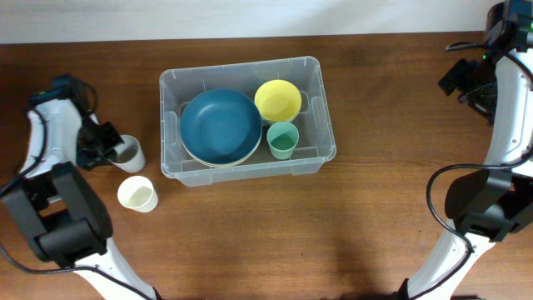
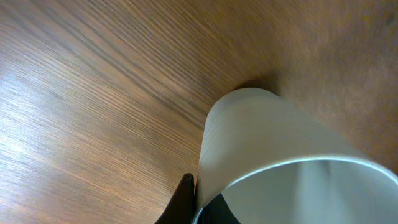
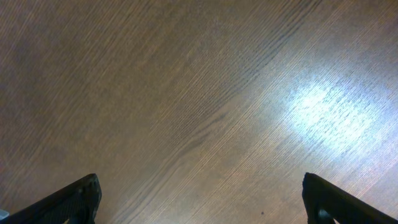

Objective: Pack container
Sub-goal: 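Carry the grey cup into the bin and drop it into the mint cup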

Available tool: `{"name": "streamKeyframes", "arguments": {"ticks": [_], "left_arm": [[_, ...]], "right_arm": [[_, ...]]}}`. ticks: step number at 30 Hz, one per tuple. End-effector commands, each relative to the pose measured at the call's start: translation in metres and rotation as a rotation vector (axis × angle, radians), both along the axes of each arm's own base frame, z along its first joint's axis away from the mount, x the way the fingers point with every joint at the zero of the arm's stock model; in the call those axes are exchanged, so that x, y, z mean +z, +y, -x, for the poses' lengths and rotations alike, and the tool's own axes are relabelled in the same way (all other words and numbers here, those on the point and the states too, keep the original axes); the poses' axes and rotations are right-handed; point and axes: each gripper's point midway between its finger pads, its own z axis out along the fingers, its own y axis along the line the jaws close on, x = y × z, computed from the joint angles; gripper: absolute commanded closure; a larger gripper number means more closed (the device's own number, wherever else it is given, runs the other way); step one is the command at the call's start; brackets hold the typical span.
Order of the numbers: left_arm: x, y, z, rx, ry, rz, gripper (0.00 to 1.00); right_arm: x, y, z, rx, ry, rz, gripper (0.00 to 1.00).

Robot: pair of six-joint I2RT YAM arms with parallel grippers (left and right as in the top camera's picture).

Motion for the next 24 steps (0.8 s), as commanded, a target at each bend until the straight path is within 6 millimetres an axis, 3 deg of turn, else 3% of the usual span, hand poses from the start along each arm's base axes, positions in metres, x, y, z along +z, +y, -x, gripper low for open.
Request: {"name": "streamKeyframes", "arguments": {"ticks": [1, 2, 5, 7, 10, 13, 15, 18, 21, 24], "left_arm": [[0.054, 0.028, -0.033, 0.065, -0.192, 0.032, 0.99], [0.066, 0.031, -0.038, 0.070, -0.225, 0.036, 0.99], [0.131, 0.042, -0.059, 0.072, -0.379, 0.019, 0.99], [0.174, 0.035, -0.068, 0.046, -0.471, 0.012, 0.99], [0.228, 0.004, -0.076, -0.030, -0.577, 0.008, 0.99], [0.263, -0.050, -0.080, -0.197, -0.639, 0.003, 0.99], [0.272, -0.096, -0.083, -0.311, -0.656, 0.022, 0.99], [0.270, -0.169, -0.086, -0.481, -0.652, 0.071, 0.99], [0.255, -0.235, -0.083, -0.627, -0.611, 0.092, 0.99], [0.232, -0.283, -0.078, -0.733, -0.547, 0.060, 0.99]], "right_arm": [[-0.003, -0.001, 0.000, -0.011, 0.007, -0.001, 0.01], [-0.003, -0.001, 0.000, -0.011, 0.007, -0.001, 0.01], [-0.003, -0.001, 0.000, -0.011, 0.007, -0.001, 0.01], [-0.003, -0.001, 0.000, -0.011, 0.007, -0.001, 0.01], [-0.003, -0.001, 0.000, -0.011, 0.007, -0.001, 0.01], [-0.003, -0.001, 0.000, -0.011, 0.007, -0.001, 0.00], [-0.003, -0.001, 0.000, -0.011, 0.007, -0.001, 0.01], [-0.003, -0.001, 0.000, -0.011, 0.007, -0.001, 0.01], [-0.003, -0.001, 0.000, -0.011, 0.007, -0.001, 0.01], [-0.003, -0.001, 0.000, -0.011, 0.007, -0.001, 0.01]]}}
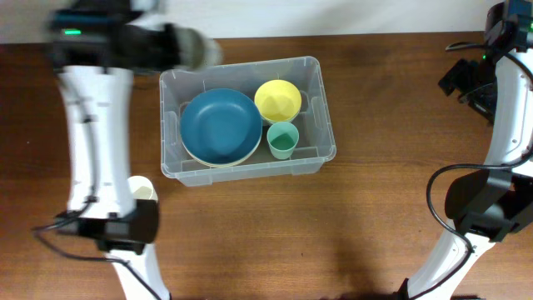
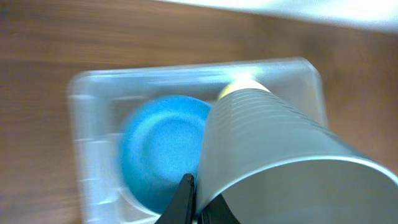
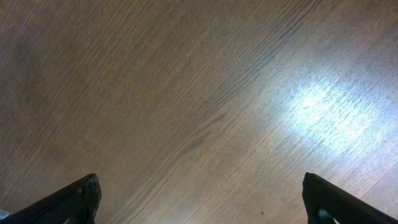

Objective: Pack container
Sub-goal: 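Carry the grey cup into the bin and drop it into the mint cup, then release the grey cup and withdraw left gripper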

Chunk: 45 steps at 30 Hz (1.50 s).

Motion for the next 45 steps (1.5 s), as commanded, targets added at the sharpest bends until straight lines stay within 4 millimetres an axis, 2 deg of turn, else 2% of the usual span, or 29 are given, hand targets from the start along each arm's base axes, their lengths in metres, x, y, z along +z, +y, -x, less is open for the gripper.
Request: {"name": "streamKeyframes", "arguments": {"ticks": [1, 5, 7, 10, 13, 17, 23, 25, 33, 34, 37, 38, 41, 43, 45], "left_arm": [[-0.033, -0.043, 0.004, -0.100, 0.055, -0.108, 0.99], [-0.073, -0.095, 0.012, -0.216, 0.123, -0.171, 0.99], [-0.095, -0.113, 0.015, -0.260, 0.166, -0.192, 0.99], [-0.125, -0.126, 0.020, -0.290, 0.234, -0.224, 0.99], [-0.146, -0.125, 0.024, -0.296, 0.297, -0.250, 0.99], [-0.156, -0.121, 0.032, -0.299, 0.353, -0.270, 0.99], [-0.158, -0.119, 0.035, -0.300, 0.373, -0.277, 0.99], [-0.158, -0.119, 0.035, -0.300, 0.373, -0.277, 0.91], [-0.159, -0.119, 0.038, -0.303, 0.382, -0.277, 0.89], [-0.159, -0.119, 0.038, -0.303, 0.382, -0.277, 0.85], [-0.159, -0.118, 0.036, -0.307, 0.375, -0.286, 0.44], [-0.159, -0.114, 0.034, -0.297, 0.366, -0.303, 0.33], [-0.153, -0.093, 0.023, -0.244, 0.333, -0.375, 0.18], [-0.144, -0.075, 0.015, -0.184, 0.316, -0.390, 0.01], [-0.129, -0.058, 0.011, -0.111, 0.296, -0.356, 0.01]], "right_arm": [[-0.003, -0.001, 0.000, -0.010, 0.006, -0.001, 0.01], [-0.003, -0.001, 0.000, -0.010, 0.006, -0.001, 0.01], [-0.003, -0.001, 0.000, -0.010, 0.006, -0.001, 0.01], [-0.003, -0.001, 0.000, -0.010, 0.006, -0.001, 0.01], [-0.003, -0.001, 0.000, -0.010, 0.006, -0.001, 0.01], [-0.003, -0.001, 0.000, -0.010, 0.006, -0.001, 0.01], [-0.003, -0.001, 0.000, -0.010, 0.006, -0.001, 0.01], [-0.003, -0.001, 0.000, -0.010, 0.006, -0.001, 0.01], [-0.003, -0.001, 0.000, -0.010, 0.006, -0.001, 0.01], [-0.003, -0.001, 0.000, -0.010, 0.006, -0.001, 0.01], [-0.003, -0.001, 0.000, -0.010, 0.006, -0.001, 0.01], [-0.003, -0.001, 0.000, -0.010, 0.006, -0.001, 0.01], [-0.003, -0.001, 0.000, -0.010, 0.006, -0.001, 0.01], [-0.003, -0.001, 0.000, -0.010, 0.006, -0.001, 0.01], [-0.003, -0.001, 0.000, -0.010, 0.006, -0.001, 0.01]]}}
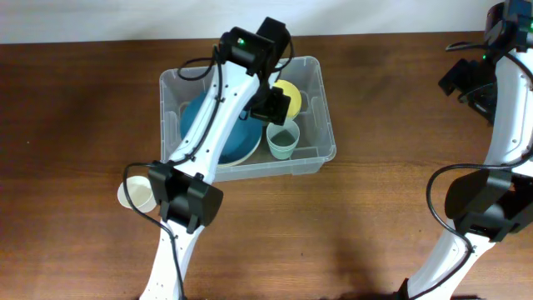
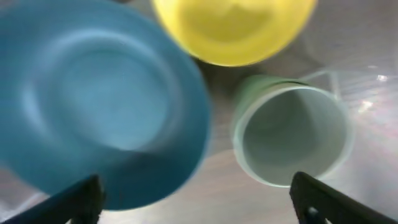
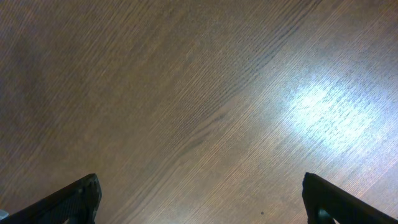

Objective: Pack container
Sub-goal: 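Release the grey cup and withdraw left gripper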

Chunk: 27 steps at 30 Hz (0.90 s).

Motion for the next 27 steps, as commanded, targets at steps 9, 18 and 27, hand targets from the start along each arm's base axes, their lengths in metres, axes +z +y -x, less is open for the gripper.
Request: {"name": "streamKeyframes", "arguments": {"ticks": [9, 18, 27], "left_arm": [[0.140, 0.151, -0.001, 0.392, -0.315, 0.046, 0.01], [0.146, 0.280, 0.104, 0.894, -0.262, -0.054, 0.01], [0.056, 0.294, 0.162, 1.039, 0.002, -0.022, 0.01]], "right_arm": [[-0.003, -0.001, 0.000, -0.010, 0.005, -0.001, 0.01], [-0.003, -0.001, 0.000, -0.010, 0.005, -0.001, 0.01], [-0.003, -0.001, 0.000, -0.010, 0.005, -0.001, 0.01]]}}
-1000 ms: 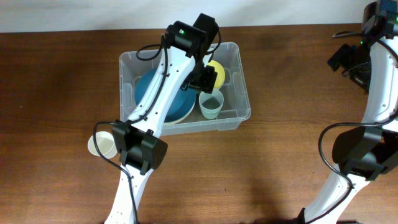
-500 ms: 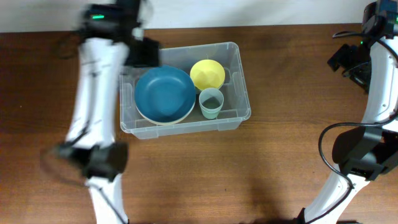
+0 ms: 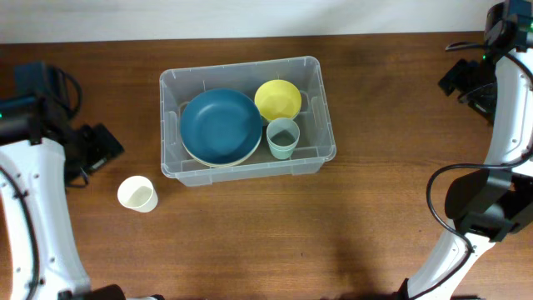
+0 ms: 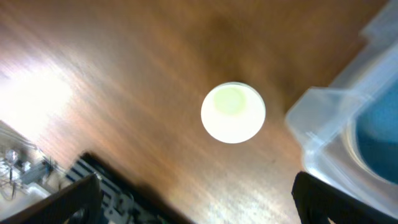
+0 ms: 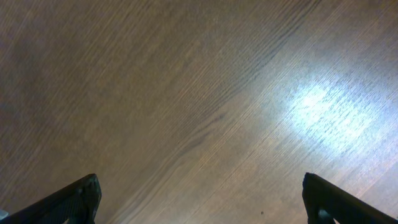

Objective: Pack container
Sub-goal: 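Release the grey cup and withdraw left gripper, then move left gripper to the cream cup and grasp it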

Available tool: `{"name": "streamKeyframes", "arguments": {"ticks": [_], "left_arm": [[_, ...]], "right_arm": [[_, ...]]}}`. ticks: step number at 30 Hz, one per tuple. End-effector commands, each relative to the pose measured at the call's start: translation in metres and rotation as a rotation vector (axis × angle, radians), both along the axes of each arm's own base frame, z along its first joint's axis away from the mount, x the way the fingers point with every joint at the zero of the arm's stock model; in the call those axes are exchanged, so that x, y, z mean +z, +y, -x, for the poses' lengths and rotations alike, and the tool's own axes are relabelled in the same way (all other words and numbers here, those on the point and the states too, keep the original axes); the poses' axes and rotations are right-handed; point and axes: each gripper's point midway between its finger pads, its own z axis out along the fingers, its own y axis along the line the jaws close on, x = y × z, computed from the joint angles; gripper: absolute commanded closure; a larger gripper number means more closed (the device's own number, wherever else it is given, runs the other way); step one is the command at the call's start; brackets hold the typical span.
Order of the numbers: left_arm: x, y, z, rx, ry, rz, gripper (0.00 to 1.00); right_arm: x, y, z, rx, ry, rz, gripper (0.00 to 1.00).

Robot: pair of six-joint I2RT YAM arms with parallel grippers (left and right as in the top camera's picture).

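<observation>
The clear plastic container (image 3: 315,150) stands mid-table, holding a blue plate (image 3: 221,125), a yellow bowl (image 3: 278,99) and a green cup with a grey cup nested in it (image 3: 283,137). A cream cup (image 3: 137,193) stands upright on the table left of the container, also seen in the left wrist view as the cream cup (image 4: 233,112). My left gripper (image 3: 100,148) hangs open and empty above the table just behind that cup, fingertips wide apart (image 4: 199,202). My right gripper (image 3: 466,79) is open over bare wood at the far right (image 5: 202,199).
The container's corner (image 4: 323,118) lies right of the cream cup in the left wrist view. A dark grid-like base (image 4: 106,186) shows at the table's left edge.
My left gripper was open over the green cup inside the container. It now hangs at the left of the table over the cream cup, still open. The right arm is unchanged.
My left gripper was shut on a grey cup at the table's left. Then it held that cup above the container. Later it was open over the green cup, the grey cup nested inside. Now it is back at the left, empty.
</observation>
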Motion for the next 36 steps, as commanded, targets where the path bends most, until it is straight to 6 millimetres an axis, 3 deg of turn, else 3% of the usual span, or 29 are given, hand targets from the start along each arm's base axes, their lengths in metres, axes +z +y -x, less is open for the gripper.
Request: {"name": "streamKeyframes", "arguments": {"ticks": [1, 5, 10, 22, 36], "left_arm": [[-0.036, -0.013, 0.009, 0.028, 0.045, 0.093, 0.01], [-0.078, -0.024, 0.011, 0.026, 0.081, 0.163, 0.01], [-0.106, -0.027, 0.016, 0.028, 0.108, 0.177, 0.01], [-0.128, 0.001, 0.031, 0.105, 0.131, 0.149, 0.02], [-0.166, 0.003, 0.029, 0.097, 0.097, 0.136, 0.03]], "right_arm": [[-0.002, -0.001, 0.000, -0.010, 0.003, 0.000, 0.01], [-0.002, -0.001, 0.000, -0.010, 0.004, 0.000, 0.01], [-0.002, -0.001, 0.000, -0.010, 0.003, 0.000, 0.01], [-0.002, -0.001, 0.000, -0.010, 0.003, 0.000, 0.01], [-0.002, -0.001, 0.000, -0.010, 0.004, 0.000, 0.01]]}}
